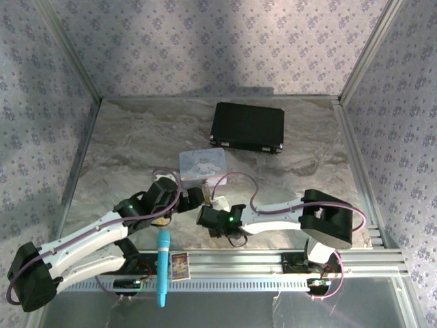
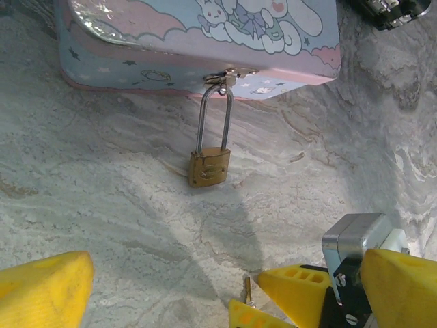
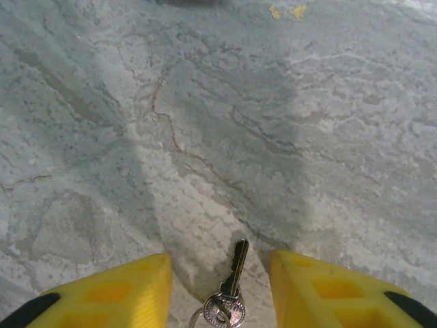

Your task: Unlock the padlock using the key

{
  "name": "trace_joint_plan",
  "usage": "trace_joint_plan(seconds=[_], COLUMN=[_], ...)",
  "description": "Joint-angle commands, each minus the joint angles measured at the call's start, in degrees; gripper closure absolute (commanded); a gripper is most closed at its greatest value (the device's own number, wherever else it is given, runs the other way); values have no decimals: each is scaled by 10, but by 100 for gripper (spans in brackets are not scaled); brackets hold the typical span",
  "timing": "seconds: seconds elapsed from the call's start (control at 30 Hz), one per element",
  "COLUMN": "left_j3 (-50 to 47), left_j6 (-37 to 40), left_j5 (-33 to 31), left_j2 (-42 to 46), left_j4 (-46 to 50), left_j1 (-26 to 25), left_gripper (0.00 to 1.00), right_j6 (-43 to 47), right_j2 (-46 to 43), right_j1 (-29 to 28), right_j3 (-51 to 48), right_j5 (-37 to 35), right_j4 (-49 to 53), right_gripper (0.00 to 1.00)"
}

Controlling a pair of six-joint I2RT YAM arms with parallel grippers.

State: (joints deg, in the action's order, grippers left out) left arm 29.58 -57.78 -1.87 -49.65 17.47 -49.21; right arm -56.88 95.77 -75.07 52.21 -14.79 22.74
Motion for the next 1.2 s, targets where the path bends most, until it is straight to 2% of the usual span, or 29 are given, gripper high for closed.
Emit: trace_joint_plan(seconds=[0.0, 0.6, 0.93, 1.17], left_j3=[-1, -20, -23, -26], left_j6=[-7, -24, -33, -37], left_j5=[-12, -18, -23, -26], left_j2=[19, 38, 42, 43], left_j4=[6, 4, 2, 0], left_j1=[-4, -4, -4, -4], left_gripper=[0, 0, 0, 0], right_j6=[-34, -56, -75, -84], right_j2=[19, 16, 8, 3], right_j1=[-15, -32, -41, -43], right_j3=[27, 7, -4, -10], right_j5=[-36, -8, -1, -1], right_j4=[79, 79, 91, 93], right_gripper=[59, 71, 68, 72])
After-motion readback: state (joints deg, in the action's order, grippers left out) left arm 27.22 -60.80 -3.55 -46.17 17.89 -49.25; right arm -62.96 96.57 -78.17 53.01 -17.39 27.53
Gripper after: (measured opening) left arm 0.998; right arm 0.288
